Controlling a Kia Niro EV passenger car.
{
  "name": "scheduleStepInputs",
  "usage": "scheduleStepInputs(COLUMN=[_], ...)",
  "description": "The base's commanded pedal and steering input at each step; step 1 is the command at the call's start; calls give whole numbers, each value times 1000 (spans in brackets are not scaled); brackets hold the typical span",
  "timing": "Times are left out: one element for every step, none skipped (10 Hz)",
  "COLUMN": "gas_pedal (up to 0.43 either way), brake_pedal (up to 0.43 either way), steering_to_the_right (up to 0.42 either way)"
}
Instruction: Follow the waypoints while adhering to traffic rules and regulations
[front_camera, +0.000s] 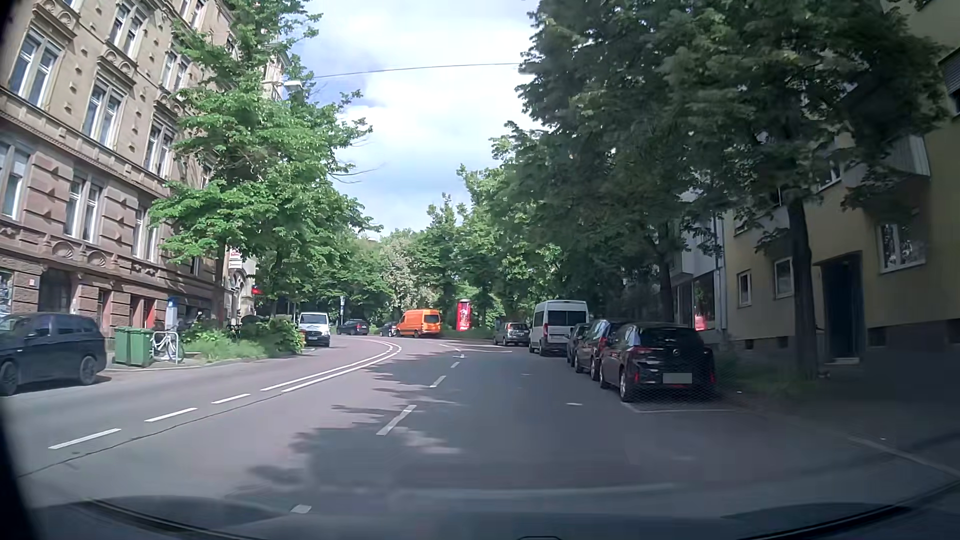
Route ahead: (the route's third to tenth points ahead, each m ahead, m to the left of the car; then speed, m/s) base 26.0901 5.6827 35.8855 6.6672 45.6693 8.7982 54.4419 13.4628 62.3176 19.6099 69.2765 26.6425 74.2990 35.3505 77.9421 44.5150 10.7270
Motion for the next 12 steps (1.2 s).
scheduleStepInputs(gas_pedal=[138, 138, 130, 130, 130, 118, 110, 110, 110, 110, 110, 110], brake_pedal=[0, 0, 0, 0, 0, 0, 0, 0, 0, 0, 0, 0], steering_to_the_right=[4, 3, 2, 1, 0, 0, 0, -1, 0, 0, 1, 1])
